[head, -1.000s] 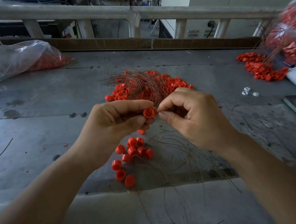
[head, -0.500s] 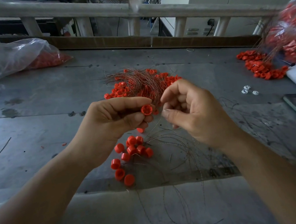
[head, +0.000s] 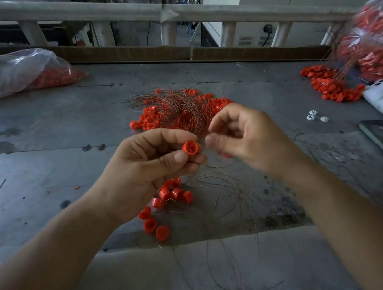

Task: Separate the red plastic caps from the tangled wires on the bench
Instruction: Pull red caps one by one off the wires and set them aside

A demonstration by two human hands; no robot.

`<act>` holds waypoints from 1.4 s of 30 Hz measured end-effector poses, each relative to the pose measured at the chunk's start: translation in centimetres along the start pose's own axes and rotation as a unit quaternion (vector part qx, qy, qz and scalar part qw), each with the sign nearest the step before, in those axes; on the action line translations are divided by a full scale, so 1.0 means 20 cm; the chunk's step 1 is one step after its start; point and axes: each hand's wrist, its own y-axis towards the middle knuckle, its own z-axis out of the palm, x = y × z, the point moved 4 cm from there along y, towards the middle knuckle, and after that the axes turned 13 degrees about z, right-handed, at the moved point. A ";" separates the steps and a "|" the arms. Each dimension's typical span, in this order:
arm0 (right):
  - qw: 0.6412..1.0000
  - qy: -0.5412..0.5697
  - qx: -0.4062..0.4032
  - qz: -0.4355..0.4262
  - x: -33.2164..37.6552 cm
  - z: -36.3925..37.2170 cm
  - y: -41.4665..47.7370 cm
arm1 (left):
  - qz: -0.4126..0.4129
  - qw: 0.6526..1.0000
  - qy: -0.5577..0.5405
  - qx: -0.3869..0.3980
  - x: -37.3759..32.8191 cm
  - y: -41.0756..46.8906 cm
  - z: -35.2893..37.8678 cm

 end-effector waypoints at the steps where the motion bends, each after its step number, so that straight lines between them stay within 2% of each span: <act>1: 0.998 -0.023 -0.057 0.004 -0.03 -0.05 0.03 | -0.003 1.000 -0.001 -0.011 0.00 0.00 0.00; 3: 0.985 -0.065 -0.162 0.010 -0.08 -0.15 0.08 | -0.007 1.000 -0.004 -0.029 0.00 0.00 -0.01; 5: 0.971 -0.126 -0.203 0.024 -0.13 -0.19 0.12 | -0.008 0.999 -0.005 -0.045 0.00 0.00 -0.01; 9: 0.956 -0.234 -0.161 0.071 -0.25 -0.16 0.18 | -0.009 0.998 -0.004 -0.055 -0.01 -0.01 -0.01; 14: 0.954 -0.262 -0.145 0.031 -0.26 -0.10 0.23 | -0.009 0.998 -0.007 -0.058 -0.02 -0.01 -0.02; 17: 0.942 -0.305 -0.132 0.042 -0.28 -0.07 0.25 | -0.013 0.998 -0.003 -0.057 -0.01 -0.01 -0.01; 19: 0.949 -0.275 -0.148 0.041 -0.27 -0.08 0.24 | -0.015 0.998 -0.001 -0.058 -0.01 -0.01 -0.02; 22: 0.977 -0.112 -0.175 0.054 -0.25 -0.14 0.22 | -0.016 0.998 0.004 -0.063 0.00 -0.01 -0.02; 25: 0.983 0.110 -0.116 0.087 -0.21 -0.16 0.18 | -0.021 0.998 0.010 -0.065 0.00 0.00 -0.02; 27: 0.976 0.183 -0.072 0.095 -0.18 -0.14 0.15 | -0.022 0.998 0.017 -0.062 0.00 0.00 -0.02; 30: 0.972 0.212 -0.048 0.087 -0.14 -0.12 0.12 | -0.024 0.998 0.026 -0.059 0.00 -0.01 -0.02; 36: 0.955 0.284 0.085 0.030 -0.04 -0.01 0.04 | -0.019 0.997 0.050 -0.064 0.00 0.00 -0.02; 42: 0.970 0.228 0.087 -0.008 0.01 0.05 -0.01 | -0.008 0.995 0.065 -0.079 0.00 0.00 -0.03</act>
